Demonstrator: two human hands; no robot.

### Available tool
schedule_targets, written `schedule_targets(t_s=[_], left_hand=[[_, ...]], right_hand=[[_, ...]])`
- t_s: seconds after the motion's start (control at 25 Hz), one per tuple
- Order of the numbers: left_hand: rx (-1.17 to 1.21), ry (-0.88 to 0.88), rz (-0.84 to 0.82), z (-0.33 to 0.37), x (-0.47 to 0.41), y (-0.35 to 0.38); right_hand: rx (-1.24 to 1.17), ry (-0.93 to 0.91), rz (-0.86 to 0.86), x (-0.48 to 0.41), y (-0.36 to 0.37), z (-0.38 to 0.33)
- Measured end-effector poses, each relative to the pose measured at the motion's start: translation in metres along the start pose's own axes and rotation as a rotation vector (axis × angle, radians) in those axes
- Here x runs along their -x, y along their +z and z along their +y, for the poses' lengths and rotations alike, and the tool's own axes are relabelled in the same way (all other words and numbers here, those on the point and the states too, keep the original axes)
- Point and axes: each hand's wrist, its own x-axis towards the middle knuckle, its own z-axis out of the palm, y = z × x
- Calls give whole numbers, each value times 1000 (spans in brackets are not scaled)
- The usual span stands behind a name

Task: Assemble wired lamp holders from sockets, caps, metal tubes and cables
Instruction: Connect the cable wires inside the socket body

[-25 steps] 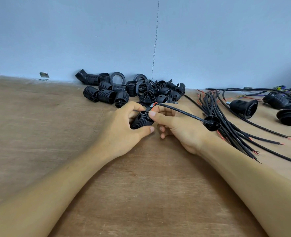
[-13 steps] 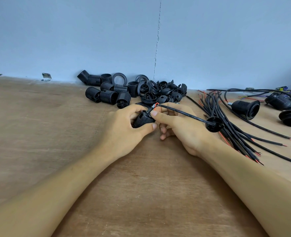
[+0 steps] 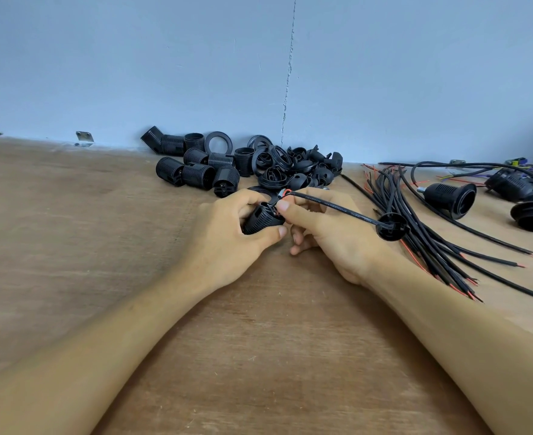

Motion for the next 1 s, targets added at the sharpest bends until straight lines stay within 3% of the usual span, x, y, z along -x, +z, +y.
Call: schedule_targets(t_s=[0.44,0.84,1.0], left_hand=[[-47,24,26,1,0,5],[-17,33,35,0,0,5],[-32,52,40,1,1,3]], right_hand=[[250,-115,55,2,3,6],[13,-11,61,2,3,3],[60,-11,59,1,3,3]])
